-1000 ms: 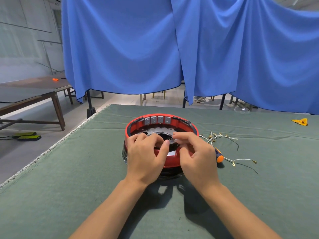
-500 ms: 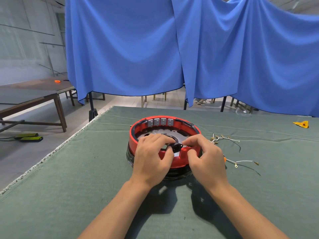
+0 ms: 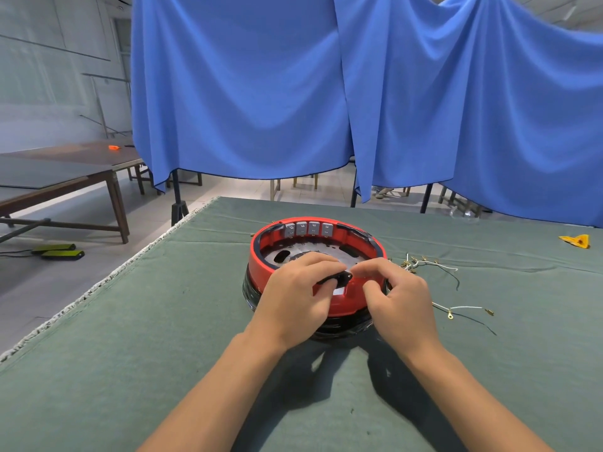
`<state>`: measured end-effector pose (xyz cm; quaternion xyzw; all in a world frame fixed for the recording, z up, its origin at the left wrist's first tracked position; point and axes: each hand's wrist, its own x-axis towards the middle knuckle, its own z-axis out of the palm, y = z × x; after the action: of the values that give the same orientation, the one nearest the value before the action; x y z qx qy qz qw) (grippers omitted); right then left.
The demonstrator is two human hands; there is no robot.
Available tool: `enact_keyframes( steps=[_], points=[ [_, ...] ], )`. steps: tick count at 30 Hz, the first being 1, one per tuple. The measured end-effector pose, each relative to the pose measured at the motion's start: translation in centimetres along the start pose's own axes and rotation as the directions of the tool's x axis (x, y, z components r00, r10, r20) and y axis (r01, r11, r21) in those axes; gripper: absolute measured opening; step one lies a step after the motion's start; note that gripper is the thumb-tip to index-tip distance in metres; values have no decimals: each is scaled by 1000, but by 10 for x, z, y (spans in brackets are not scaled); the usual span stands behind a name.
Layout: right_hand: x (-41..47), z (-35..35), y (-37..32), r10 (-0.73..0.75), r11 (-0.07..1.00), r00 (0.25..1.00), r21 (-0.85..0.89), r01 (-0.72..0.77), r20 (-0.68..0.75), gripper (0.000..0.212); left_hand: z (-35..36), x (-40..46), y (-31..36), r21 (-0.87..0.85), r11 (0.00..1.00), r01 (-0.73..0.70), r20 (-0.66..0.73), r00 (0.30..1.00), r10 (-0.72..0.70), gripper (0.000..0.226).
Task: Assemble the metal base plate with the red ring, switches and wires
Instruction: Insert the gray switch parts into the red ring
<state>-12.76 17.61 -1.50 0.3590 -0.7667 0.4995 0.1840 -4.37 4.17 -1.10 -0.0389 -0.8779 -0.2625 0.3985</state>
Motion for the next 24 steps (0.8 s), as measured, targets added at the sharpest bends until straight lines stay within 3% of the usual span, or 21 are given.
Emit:
enact_keyframes(
  steps=[9, 17, 24],
  points=[
    [-2, 1, 1, -4, 1000, 1000, -12, 5, 9, 35, -6, 4, 3, 60, 998, -7, 108, 994, 0, 31],
    [-4, 3, -1, 10, 1000, 1000, -12, -10, 13, 30, -3, -2, 9, 100, 992, 79, 43, 996, -84, 40],
    [-6, 7, -1, 0, 999, 1000, -35, 0, -1, 28, -2, -11, 0, 237, 970, -56, 104, 994, 32, 52]
  ],
)
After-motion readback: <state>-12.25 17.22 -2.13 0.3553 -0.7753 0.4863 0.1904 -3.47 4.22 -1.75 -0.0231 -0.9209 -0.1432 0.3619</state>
